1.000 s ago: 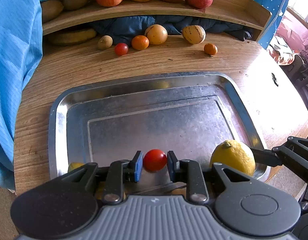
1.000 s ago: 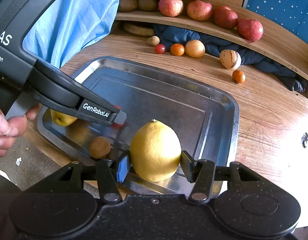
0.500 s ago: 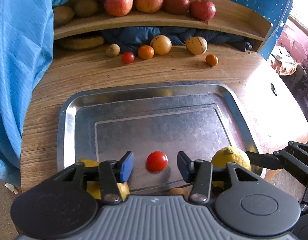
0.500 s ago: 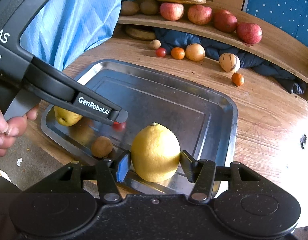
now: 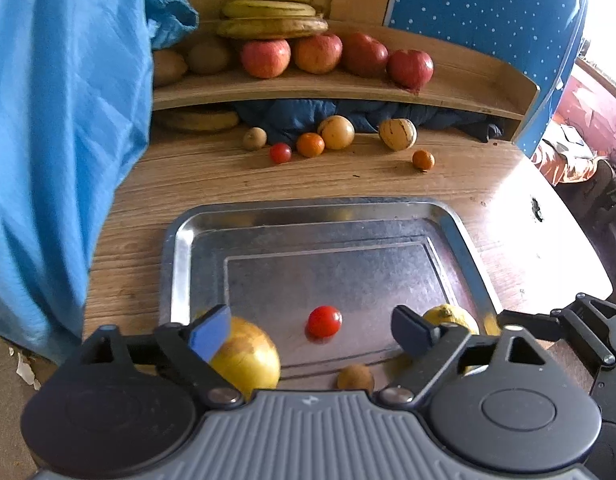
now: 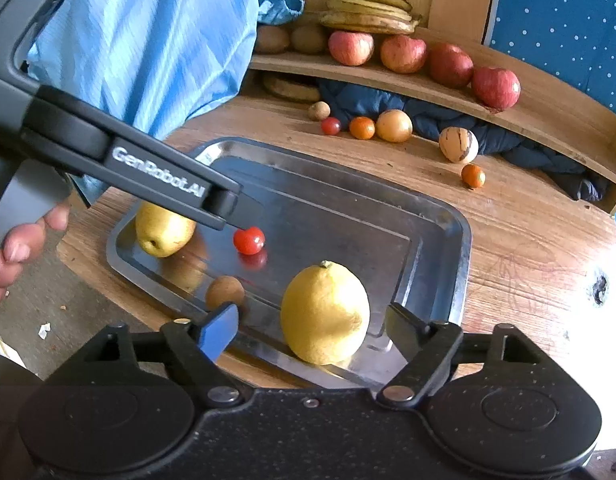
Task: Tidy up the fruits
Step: 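Release the tomato from the left gripper onto the tray while the right gripper releases the lemon, then move both open tools past the tray toward the loose fruits under the shelf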
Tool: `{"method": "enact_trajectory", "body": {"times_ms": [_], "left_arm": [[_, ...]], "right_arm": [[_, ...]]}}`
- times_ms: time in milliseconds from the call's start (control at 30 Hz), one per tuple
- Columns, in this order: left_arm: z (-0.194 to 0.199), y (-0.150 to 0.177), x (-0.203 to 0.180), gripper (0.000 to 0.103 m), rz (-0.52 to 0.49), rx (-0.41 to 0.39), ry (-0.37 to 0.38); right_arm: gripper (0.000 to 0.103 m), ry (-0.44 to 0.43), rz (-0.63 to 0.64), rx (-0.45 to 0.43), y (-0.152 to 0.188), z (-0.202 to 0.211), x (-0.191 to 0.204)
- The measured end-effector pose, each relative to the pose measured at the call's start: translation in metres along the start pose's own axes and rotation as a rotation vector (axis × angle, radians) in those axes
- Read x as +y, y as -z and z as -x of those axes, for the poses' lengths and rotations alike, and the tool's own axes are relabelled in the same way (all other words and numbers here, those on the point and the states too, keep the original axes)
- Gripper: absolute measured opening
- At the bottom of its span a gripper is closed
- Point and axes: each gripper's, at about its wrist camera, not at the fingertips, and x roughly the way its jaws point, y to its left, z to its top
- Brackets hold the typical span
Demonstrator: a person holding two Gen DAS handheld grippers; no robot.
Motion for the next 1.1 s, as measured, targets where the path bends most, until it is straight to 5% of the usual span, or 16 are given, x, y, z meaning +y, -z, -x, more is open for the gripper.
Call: {"method": "enact_trajectory", "body": {"times_ms": [433,700,1100], "left_arm": [[0.027,0.038,0.024,0.102,-0.04,0.129,-0.101],[0.02,0.043,0.034,0.102,-0.044,0.192,-0.167],[0.008,0.022,0.047,0.102,-0.023,0.167,-0.18]], "right_arm": [[0.101,-0.019,-0.045,-0.018,0.014,0.024,-0.002],[0.102,0.011,-0.079,0.021,0.02,0.029,-0.01],[0.102,0.057,-0.135,0.049,0.017,0.021,-0.031]]}}
